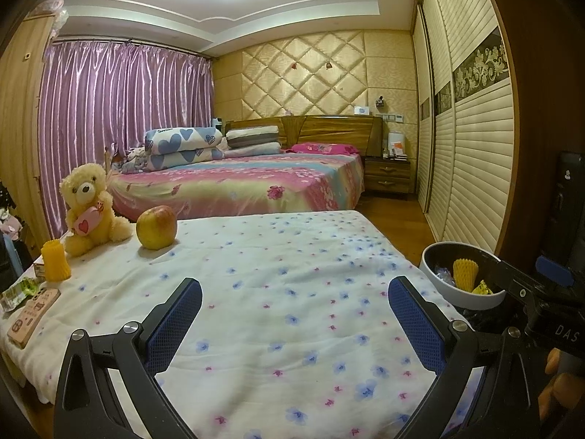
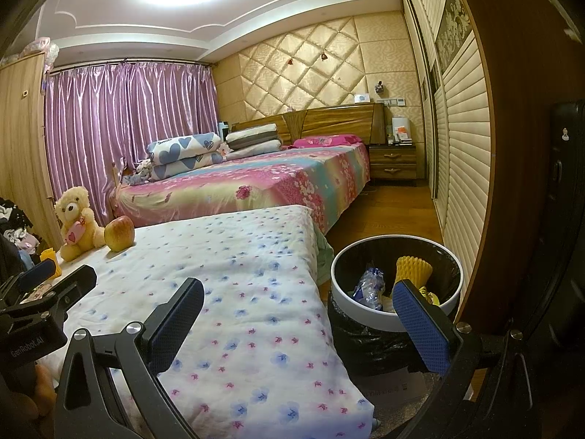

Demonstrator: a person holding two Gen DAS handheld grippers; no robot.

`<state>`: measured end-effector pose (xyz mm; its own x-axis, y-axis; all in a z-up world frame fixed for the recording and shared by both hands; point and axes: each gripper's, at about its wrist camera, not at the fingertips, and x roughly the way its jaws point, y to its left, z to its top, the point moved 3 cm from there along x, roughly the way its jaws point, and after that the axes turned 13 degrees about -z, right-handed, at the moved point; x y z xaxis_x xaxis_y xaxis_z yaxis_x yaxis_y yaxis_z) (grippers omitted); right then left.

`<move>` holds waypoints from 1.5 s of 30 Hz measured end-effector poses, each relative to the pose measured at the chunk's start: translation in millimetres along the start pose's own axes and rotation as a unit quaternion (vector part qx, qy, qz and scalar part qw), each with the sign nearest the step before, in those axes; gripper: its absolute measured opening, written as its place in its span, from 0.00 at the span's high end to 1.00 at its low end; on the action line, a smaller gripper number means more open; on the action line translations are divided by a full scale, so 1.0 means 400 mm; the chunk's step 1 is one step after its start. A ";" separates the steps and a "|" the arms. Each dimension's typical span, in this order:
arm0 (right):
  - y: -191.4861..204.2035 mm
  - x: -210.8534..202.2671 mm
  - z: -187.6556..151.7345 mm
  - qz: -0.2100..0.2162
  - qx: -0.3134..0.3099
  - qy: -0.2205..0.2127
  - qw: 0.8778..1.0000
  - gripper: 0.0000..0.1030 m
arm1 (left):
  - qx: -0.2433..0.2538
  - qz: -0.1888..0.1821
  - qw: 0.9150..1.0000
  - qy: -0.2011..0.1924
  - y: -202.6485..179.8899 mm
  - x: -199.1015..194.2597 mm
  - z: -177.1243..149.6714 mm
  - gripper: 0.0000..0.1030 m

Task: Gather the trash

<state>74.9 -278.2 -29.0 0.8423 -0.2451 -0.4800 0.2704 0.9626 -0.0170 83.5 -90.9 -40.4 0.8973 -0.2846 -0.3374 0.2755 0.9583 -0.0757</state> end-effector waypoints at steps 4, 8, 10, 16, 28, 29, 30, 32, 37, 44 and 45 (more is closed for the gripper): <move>0.000 0.000 0.000 0.000 0.000 0.000 1.000 0.00 | 0.000 -0.001 1.000 0.001 0.000 0.001 -0.001 0.01; 0.001 0.000 0.000 0.000 -0.001 0.001 1.000 0.00 | 0.000 -0.001 1.000 0.000 0.001 0.000 -0.001 0.01; 0.002 0.000 0.001 0.001 -0.001 0.001 1.000 0.00 | 0.000 -0.001 1.000 0.001 0.001 0.001 -0.001 0.01; 0.002 -0.001 0.001 0.001 -0.001 0.001 1.000 0.00 | 0.003 -0.002 1.000 0.000 0.003 0.002 -0.002 0.01; 0.010 -0.007 0.004 0.001 0.002 0.001 1.000 0.00 | 0.004 -0.003 1.000 0.001 0.004 0.003 -0.001 0.01; 0.008 -0.006 0.003 0.001 0.001 0.001 1.000 0.00 | 0.004 -0.004 1.000 0.002 0.005 0.003 -0.001 0.01; 0.008 -0.006 0.002 0.001 0.001 0.001 1.000 0.00 | 0.004 -0.005 1.000 0.002 0.005 0.004 0.000 0.01; 0.008 -0.006 0.003 0.001 0.001 0.001 1.000 0.00 | 0.006 -0.005 1.000 0.003 0.006 0.006 0.001 0.01; 0.008 -0.007 0.004 0.001 0.003 0.003 1.000 0.00 | 0.009 -0.006 1.000 0.004 0.006 0.007 0.001 0.01; 0.007 -0.005 0.004 0.002 0.003 0.004 1.000 0.00 | 0.009 -0.006 1.000 0.005 0.006 0.008 0.000 0.01; 0.005 -0.004 0.003 0.002 0.003 0.003 1.000 0.00 | 0.010 -0.006 1.000 0.005 0.006 0.009 -0.001 0.01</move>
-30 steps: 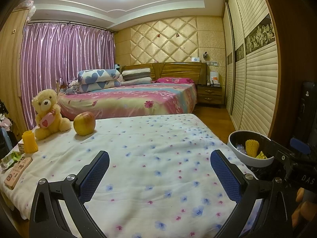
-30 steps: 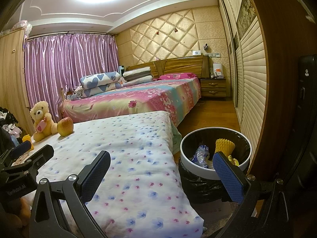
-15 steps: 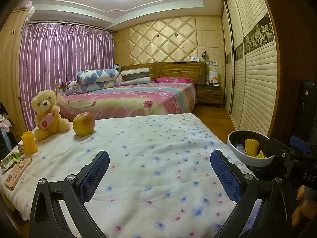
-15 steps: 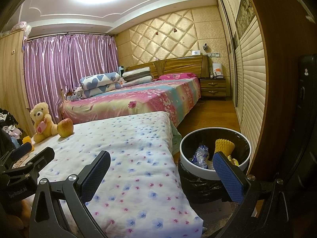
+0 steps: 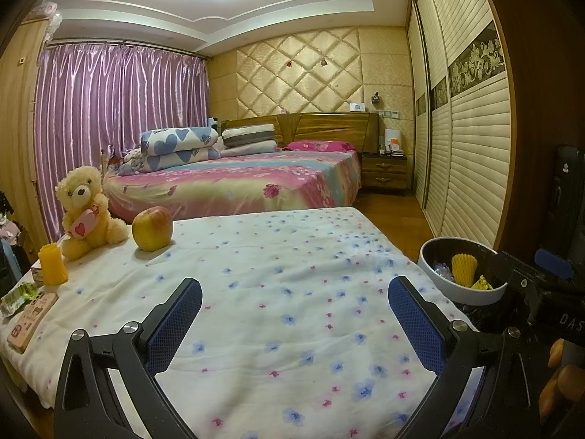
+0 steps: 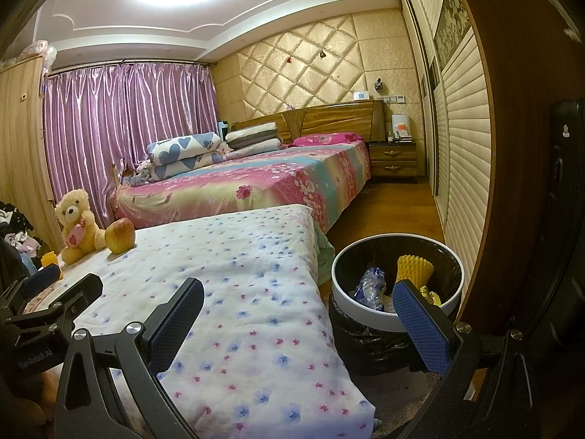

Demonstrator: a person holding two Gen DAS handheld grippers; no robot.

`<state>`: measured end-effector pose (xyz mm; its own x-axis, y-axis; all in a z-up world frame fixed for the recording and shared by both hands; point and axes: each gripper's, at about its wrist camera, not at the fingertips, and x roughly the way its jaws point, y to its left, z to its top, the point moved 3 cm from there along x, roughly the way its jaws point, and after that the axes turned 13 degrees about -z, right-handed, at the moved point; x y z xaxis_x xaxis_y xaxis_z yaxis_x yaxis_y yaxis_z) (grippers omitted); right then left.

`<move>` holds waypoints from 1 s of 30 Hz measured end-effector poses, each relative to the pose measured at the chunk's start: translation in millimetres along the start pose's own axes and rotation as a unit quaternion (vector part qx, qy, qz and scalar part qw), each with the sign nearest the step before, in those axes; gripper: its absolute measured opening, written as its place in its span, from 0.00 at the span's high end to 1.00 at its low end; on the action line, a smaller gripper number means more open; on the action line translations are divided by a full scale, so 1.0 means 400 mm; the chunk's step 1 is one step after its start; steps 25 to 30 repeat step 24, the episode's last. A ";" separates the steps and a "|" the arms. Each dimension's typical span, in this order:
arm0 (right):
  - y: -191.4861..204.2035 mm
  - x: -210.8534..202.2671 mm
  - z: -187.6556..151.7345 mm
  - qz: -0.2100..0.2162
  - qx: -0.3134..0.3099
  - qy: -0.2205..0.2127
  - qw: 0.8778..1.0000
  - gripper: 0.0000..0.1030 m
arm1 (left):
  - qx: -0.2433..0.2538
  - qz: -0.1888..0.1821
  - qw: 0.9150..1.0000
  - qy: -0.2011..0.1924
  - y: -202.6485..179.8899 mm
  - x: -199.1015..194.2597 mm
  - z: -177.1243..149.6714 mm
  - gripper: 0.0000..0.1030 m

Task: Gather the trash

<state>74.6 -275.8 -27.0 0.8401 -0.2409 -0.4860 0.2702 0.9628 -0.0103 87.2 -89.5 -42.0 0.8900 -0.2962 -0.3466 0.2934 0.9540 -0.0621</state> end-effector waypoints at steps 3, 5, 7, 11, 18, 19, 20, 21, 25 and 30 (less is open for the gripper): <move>0.000 0.000 0.000 0.000 0.000 0.000 1.000 0.00 | 0.001 0.000 1.000 0.001 0.000 0.002 -0.001 0.01; 0.001 0.000 0.000 0.000 0.000 0.001 1.000 0.00 | 0.001 -0.001 1.000 0.003 0.001 0.006 -0.002 0.01; 0.000 0.001 0.000 0.000 0.000 0.001 1.000 0.00 | 0.001 -0.001 1.000 0.003 0.002 0.009 -0.002 0.01; 0.001 0.003 -0.001 0.001 0.001 0.003 1.000 0.00 | 0.001 -0.002 1.000 0.006 0.006 0.016 -0.004 0.01; 0.002 0.004 -0.002 0.001 0.001 0.005 1.000 0.00 | -0.004 -0.006 1.000 0.007 0.013 0.022 -0.004 0.01; 0.005 0.003 -0.002 0.002 0.001 0.006 1.000 0.00 | -0.005 -0.007 1.000 0.008 0.015 0.023 -0.005 0.01; 0.009 0.004 -0.004 0.002 0.001 0.007 1.000 0.00 | -0.006 -0.008 1.000 0.009 0.018 0.024 -0.005 0.01; 0.013 0.006 -0.006 0.003 0.001 0.009 1.000 0.00 | -0.006 -0.008 1.000 0.010 0.020 0.027 -0.005 0.01; 0.025 0.010 -0.008 0.004 0.001 0.015 1.000 0.00 | -0.010 -0.011 1.000 0.015 0.027 0.033 -0.006 0.00; 0.025 0.010 -0.008 0.004 0.001 0.015 1.000 0.00 | -0.010 -0.011 1.000 0.015 0.027 0.033 -0.006 0.00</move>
